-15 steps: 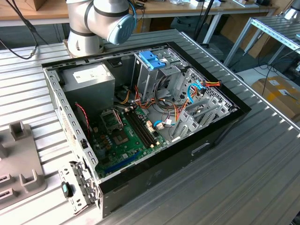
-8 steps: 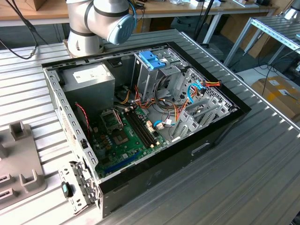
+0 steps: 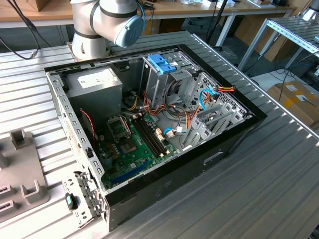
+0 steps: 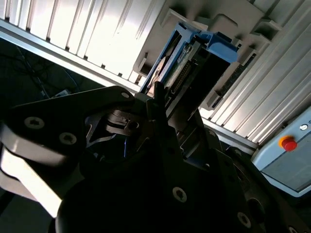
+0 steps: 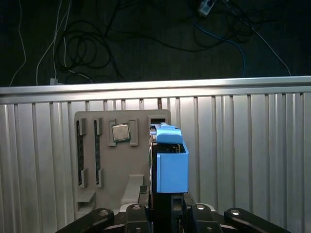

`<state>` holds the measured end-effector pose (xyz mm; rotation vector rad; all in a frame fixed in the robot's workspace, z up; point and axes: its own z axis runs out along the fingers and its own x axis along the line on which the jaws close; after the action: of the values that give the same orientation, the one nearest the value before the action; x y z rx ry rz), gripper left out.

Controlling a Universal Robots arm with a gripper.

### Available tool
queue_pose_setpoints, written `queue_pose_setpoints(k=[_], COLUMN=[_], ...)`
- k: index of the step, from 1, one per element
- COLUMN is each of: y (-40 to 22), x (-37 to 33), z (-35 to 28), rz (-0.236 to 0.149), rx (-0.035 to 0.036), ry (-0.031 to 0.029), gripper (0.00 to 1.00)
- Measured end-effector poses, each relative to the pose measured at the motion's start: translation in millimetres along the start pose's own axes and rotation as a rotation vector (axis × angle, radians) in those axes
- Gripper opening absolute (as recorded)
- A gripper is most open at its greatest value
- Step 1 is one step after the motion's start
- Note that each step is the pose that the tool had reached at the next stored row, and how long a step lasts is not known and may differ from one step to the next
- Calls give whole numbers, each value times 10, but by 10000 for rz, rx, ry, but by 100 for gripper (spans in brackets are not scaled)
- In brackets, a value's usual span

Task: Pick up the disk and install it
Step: 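Pick up the disk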

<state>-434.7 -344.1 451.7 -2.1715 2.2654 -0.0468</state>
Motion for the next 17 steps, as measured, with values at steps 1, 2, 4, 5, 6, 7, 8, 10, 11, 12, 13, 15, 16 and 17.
queue_pose_setpoints(k=[1, 2, 4, 5, 6, 7, 8, 10, 11, 12, 13, 15, 16, 17], y=[-1, -2, -3, -4, -5, -5, -6, -6, -6, -6, -6, -6, -7, -9], x=[1, 1, 3, 3, 4, 4, 4, 4, 4, 4, 4, 4, 4, 3], z=[-36, -67, -151, -177, -203, -225, -238, -242, -242, -243, -243, -244, -244, -245], rz=[0, 0, 0, 0, 0, 1, 0, 0, 0, 0, 0, 0, 0, 1], rx=[0, 0, 0, 0, 0, 0, 0, 0, 1, 0, 0, 0, -1, -2], ry=[0, -1, 0, 0, 0, 0, 1, 0, 0, 0, 0, 0, 0, 1], gripper=[35, 35, 35, 35, 35, 35, 35, 35, 35, 35, 35, 35, 35, 35])
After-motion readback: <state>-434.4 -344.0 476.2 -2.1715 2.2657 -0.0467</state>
